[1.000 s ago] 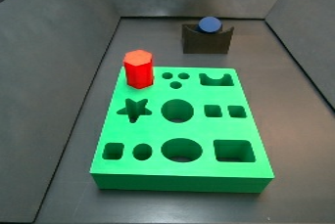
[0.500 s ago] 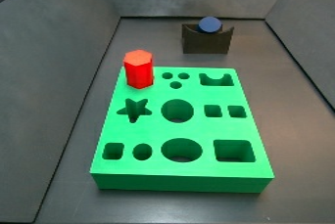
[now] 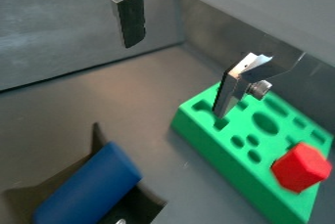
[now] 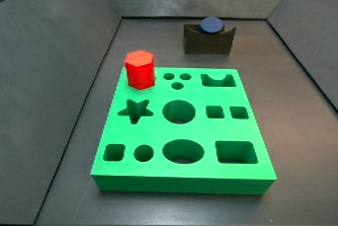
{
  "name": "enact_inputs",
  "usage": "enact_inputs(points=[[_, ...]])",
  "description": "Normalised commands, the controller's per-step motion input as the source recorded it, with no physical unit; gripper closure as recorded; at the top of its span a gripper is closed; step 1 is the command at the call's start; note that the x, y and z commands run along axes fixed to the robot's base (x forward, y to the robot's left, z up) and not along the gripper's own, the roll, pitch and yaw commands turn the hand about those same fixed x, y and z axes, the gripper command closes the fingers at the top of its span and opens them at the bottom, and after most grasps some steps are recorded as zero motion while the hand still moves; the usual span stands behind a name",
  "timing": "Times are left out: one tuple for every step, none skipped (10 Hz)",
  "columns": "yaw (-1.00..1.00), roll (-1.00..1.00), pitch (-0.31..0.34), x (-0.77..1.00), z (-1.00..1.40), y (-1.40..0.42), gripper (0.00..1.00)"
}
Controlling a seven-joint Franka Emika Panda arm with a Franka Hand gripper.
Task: Pick up the oval object. Move up. Place the oval object on the fixture. Regrasp the oval object. Move to above the board. Insert the oval object.
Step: Regrasp the oval object.
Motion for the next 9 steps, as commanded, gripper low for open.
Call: enact_inputs(points=[[0.02,1.0,0.032,-0.03,0.01,-0.02,0.0],[0.02,1.0,0.026,-0.03,0.0,-0.02,0.0],[0.02,1.0,0.021,-0.02,0.01,-0.02,0.0],[0.02,1.0,0.018,-0.02,0.01,-0.02,0.0],[0.02,1.0,0.015,-0.02,0.01,-0.02,0.0],[0.02,1.0,0.017,-0.02,0.01,-0.02,0.0],[0.02,1.0,0.021,-0.01,0.01,-0.01,0.0],[0.02,1.0,0.026,0.0,0.01,-0.02,0.0],[0.03,1.0,0.031,0.01,0.01,-0.02,0.0]])
